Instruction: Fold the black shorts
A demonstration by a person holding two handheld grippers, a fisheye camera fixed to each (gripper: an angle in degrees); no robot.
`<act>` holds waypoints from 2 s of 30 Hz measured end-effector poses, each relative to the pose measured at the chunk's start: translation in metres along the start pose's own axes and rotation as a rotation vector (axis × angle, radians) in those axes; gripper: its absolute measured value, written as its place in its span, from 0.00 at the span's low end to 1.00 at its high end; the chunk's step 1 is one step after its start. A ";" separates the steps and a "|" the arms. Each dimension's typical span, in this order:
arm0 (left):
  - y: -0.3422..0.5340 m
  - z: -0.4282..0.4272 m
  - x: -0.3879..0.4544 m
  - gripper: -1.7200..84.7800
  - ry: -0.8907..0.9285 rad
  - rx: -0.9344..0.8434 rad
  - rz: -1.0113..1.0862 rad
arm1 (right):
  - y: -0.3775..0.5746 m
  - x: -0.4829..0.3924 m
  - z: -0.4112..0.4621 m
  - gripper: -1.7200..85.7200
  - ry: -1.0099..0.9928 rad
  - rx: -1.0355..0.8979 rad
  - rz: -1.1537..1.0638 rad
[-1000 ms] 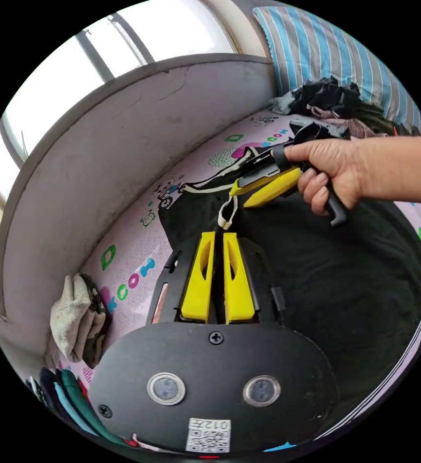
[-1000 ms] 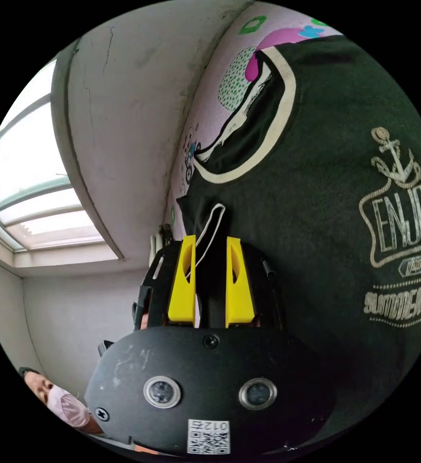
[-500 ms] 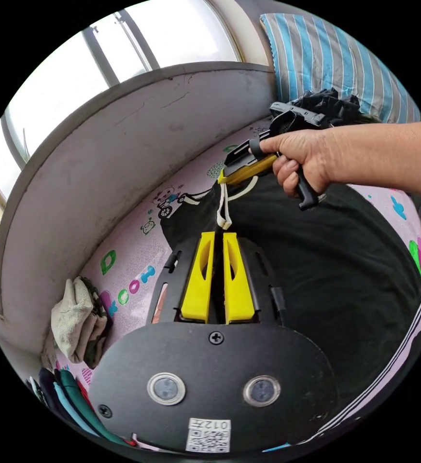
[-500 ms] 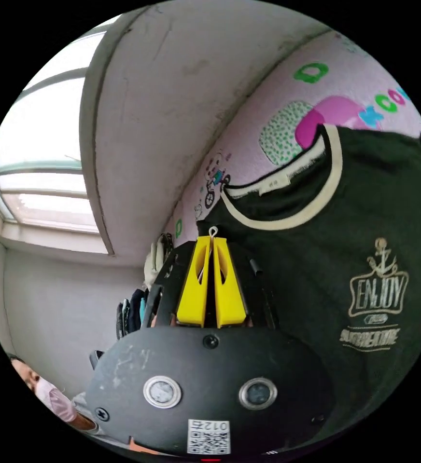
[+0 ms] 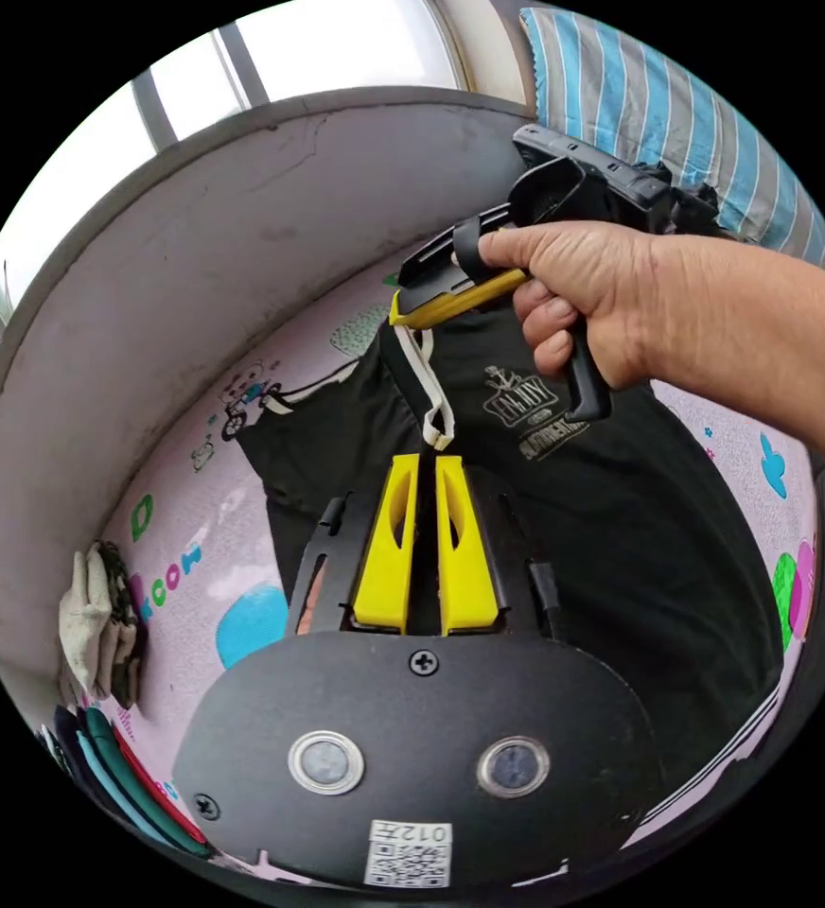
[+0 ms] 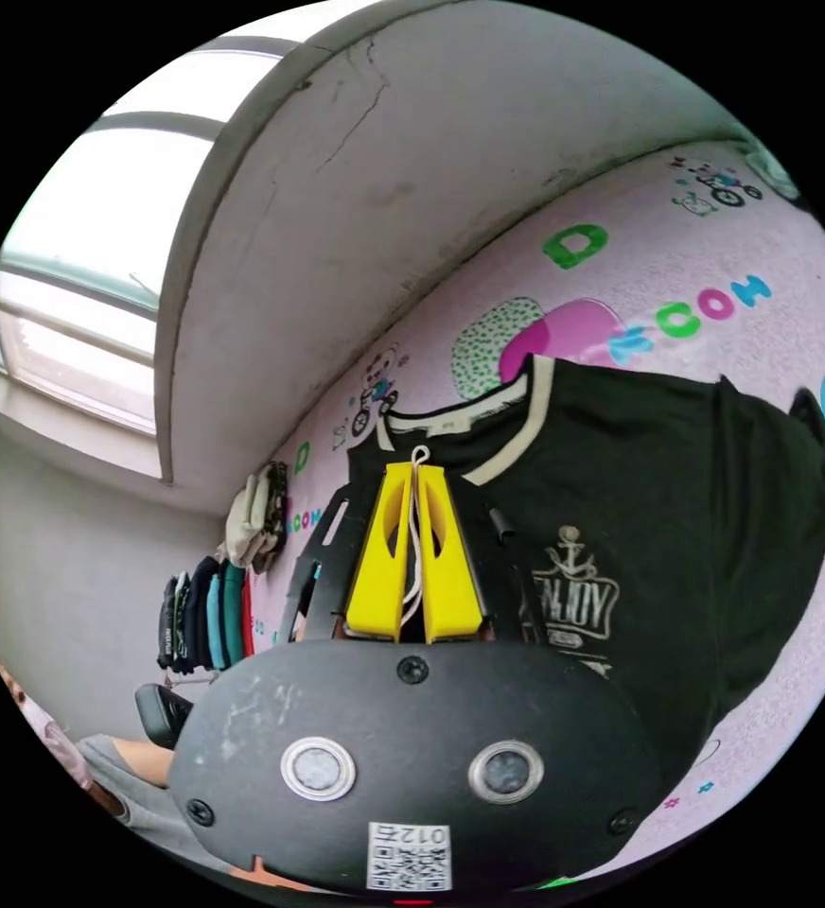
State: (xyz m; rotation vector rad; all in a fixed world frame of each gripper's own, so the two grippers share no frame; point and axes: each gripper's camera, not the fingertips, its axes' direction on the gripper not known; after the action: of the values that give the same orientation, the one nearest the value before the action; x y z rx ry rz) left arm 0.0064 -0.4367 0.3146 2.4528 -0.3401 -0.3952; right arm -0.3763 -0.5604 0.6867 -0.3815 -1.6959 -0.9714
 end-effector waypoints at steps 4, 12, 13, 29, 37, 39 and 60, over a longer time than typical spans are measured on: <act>0.005 0.018 -0.004 0.06 0.077 -0.015 -0.006 | 0.029 0.023 -0.007 0.02 0.095 0.054 0.042; 0.030 -0.045 -0.083 0.12 0.233 0.148 -0.096 | 0.060 0.040 -0.040 0.05 0.290 0.097 0.132; 0.040 -0.062 -0.102 0.12 0.234 0.145 -0.108 | 0.068 0.043 -0.053 0.05 0.267 0.123 0.164; 0.184 -0.091 -0.194 0.15 0.320 -0.582 -0.251 | 0.278 0.019 -0.048 0.01 -0.291 -0.154 0.267; 0.178 -0.049 -0.217 0.16 0.389 -0.784 -0.209 | 0.304 0.023 -0.059 0.01 -0.301 -0.147 0.285; 0.179 -0.042 -0.225 0.15 0.419 -0.811 -0.211 | 0.303 0.024 -0.059 0.01 -0.290 -0.144 0.281; 0.189 -0.076 -0.290 0.04 0.669 -0.671 -0.082 | 0.237 0.012 0.064 0.10 -0.083 -0.171 0.307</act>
State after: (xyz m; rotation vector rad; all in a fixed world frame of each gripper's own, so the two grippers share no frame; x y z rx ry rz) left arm -0.2613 -0.4450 0.5461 1.7957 0.1637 0.2589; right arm -0.2620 -0.3688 0.7898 -0.7804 -1.5739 -0.8827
